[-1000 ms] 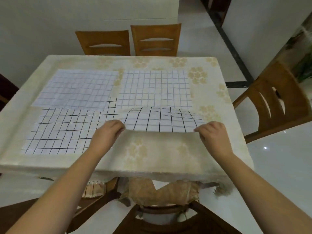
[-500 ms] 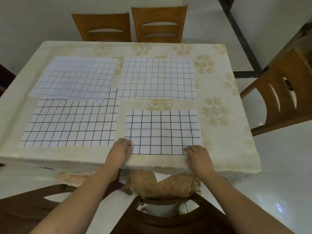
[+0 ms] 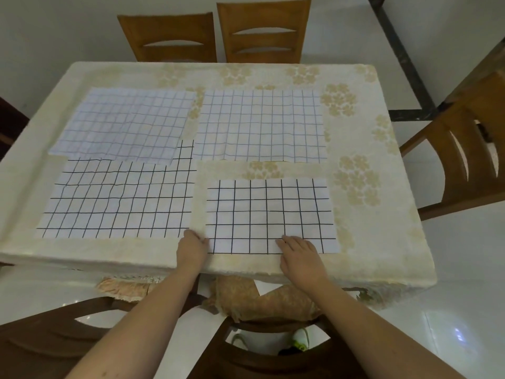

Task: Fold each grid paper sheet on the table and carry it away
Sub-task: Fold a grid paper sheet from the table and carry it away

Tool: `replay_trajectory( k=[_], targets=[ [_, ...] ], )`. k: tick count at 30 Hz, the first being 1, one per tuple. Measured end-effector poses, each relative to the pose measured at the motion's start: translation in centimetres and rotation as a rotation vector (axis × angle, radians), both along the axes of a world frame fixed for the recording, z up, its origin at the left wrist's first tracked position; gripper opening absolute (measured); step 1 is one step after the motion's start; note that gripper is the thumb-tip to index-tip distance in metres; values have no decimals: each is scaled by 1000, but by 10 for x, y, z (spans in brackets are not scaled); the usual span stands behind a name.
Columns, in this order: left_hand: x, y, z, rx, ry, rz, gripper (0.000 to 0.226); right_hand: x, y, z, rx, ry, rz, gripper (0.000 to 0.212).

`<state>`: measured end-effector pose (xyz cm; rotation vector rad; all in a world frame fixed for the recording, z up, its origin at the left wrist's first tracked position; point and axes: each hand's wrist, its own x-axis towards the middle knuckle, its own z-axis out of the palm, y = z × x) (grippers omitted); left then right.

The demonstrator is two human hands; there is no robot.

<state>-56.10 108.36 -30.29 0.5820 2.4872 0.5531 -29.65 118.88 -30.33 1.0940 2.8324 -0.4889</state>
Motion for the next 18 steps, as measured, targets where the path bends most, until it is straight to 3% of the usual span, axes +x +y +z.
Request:
replay_trajectory(
  k=[7,13,18],
  targets=[
    [10,4,-2,-218,-14,-162,39,16,5,-14,-30,-137,-49,61],
    [19,5,-2,-200,-106,-150,32,26,11,-12,-18,-132,-104,60],
    [25,2,4,-38,-253,19,22,22,6,-6,-9,-160,-61,60]
  ],
)
